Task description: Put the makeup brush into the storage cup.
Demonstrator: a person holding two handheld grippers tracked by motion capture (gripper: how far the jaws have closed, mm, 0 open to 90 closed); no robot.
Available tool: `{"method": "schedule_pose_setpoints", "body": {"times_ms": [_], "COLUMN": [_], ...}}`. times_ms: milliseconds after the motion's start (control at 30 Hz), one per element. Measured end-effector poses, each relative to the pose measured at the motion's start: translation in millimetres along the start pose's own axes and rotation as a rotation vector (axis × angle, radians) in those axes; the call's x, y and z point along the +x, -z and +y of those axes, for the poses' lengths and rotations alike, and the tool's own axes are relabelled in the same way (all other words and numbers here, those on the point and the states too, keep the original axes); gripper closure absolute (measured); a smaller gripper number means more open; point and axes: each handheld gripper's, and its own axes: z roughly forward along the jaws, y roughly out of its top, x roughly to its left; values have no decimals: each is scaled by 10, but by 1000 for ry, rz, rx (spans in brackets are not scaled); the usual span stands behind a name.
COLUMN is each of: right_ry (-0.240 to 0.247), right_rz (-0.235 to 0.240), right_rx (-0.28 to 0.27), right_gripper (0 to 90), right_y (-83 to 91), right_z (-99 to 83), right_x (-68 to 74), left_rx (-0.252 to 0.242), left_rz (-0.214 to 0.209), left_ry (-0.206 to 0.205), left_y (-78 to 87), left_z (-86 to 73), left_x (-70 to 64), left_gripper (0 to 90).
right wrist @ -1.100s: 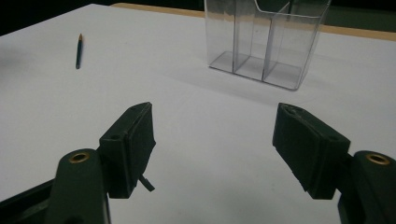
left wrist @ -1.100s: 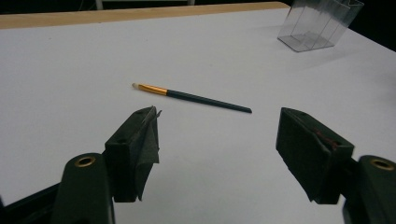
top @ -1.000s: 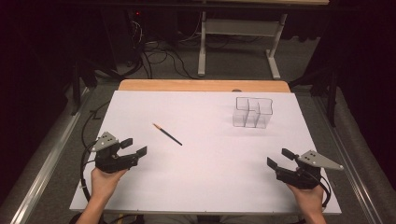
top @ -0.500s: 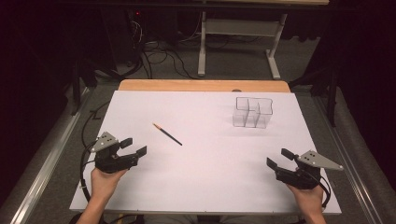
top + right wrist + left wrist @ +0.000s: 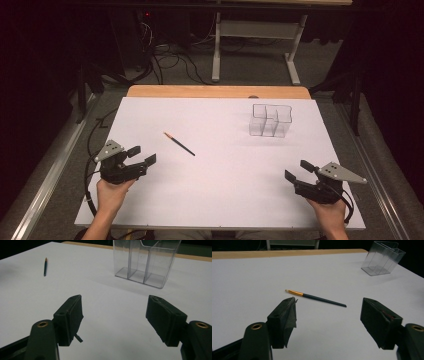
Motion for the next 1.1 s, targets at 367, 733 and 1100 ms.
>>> {"method": "schedule_pose_setpoints", "body": {"times_ms": [367, 733, 1100], "right_ry": [-16, -13, -15], "right_rz": [-2, -3, -3], "right_rx": [0, 1, 1], "right_gripper": [309, 309, 310], "right_y": [12, 7, 6], "right_z": [-7, -11, -11], "right_x": [-5, -9, -10], "left_rx": [2, 2, -15], "left_rz": [-11, -17, -26], "left_ry": [-58, -62, -81], "left_y": [-40, -72, -137], "left_z": [99, 175, 300], "left_x": [-113, -144, -201], "left_gripper": [288, 287, 288]}}
